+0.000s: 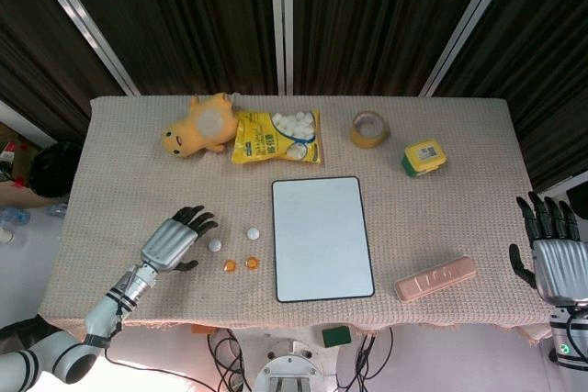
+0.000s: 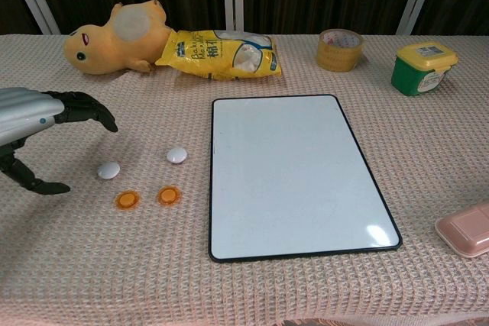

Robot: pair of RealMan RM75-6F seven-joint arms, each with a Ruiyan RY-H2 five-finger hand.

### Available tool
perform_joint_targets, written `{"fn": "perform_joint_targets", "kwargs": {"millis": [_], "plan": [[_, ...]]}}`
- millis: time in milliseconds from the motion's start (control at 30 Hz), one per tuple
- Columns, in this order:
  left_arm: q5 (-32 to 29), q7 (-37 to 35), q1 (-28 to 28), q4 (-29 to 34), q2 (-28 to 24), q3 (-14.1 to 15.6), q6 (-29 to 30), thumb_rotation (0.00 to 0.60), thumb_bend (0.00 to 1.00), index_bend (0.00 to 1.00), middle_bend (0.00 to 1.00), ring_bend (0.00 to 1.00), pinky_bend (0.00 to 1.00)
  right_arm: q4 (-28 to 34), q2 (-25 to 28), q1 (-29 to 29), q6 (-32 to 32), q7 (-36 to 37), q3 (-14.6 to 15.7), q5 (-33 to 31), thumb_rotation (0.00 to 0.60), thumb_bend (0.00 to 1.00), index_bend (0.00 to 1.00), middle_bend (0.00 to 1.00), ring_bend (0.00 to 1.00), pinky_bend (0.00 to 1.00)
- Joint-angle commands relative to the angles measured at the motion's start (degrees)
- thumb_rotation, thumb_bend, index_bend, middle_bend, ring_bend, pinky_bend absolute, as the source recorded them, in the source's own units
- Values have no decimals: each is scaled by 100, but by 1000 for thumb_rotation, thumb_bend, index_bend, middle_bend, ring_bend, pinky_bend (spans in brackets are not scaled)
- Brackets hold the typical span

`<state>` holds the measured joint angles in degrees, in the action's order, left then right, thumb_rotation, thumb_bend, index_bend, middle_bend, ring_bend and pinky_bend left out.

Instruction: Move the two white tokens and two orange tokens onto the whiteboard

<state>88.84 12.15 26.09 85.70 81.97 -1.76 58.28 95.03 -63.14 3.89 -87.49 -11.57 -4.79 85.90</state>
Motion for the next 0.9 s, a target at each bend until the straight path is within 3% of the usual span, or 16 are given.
{"fn": "perform_joint_targets", "kwargs": {"millis": [33,400,667,900], "plan": [[-60,-167,103,-117,92,-27,-79,600,155,255,176,105,160,22,17,3,53,-11,-6,-58,600,477,0,0,0,0],[-287,-157,324,-459,393,-8,-288,600,194,317,183,105,160,-163,26,17,158,230,3,-124,600,477,0,0,0,0],[-365,-94,404,-557,486,12,-277,600,280,408,183,105,160,-256,-2,20,188,284,-12,-187,600,477,0,0,0,0],[-415,-136,455,-619,540,71,-306,600,285,414,183,105,161,-293,-36,42,268,277,-35,-293,600,477,0,0,0,0]]}}
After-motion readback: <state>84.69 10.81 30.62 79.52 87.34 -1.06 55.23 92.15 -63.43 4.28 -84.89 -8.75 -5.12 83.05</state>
